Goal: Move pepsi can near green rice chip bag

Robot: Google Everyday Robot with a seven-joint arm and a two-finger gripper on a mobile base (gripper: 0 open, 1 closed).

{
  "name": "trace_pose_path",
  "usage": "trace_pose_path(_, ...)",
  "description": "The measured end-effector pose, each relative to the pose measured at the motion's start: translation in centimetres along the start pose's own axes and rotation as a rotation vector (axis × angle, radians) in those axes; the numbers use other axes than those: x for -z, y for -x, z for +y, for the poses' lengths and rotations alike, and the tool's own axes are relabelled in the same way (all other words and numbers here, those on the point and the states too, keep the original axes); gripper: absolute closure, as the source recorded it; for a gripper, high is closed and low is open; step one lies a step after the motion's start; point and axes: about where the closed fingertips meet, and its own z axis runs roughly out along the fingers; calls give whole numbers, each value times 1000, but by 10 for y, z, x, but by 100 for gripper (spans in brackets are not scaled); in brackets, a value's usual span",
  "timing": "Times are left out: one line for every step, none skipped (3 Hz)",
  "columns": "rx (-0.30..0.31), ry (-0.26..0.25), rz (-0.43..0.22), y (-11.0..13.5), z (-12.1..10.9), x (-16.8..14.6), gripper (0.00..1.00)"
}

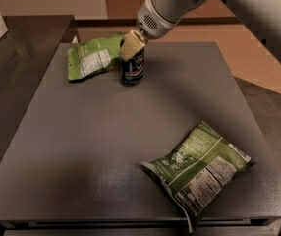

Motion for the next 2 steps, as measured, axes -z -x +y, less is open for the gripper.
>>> trace_pose_path(-13,1,7,6,-10,-12,82)
trace_pose_path(-19,1,28,5,-13,-22,59)
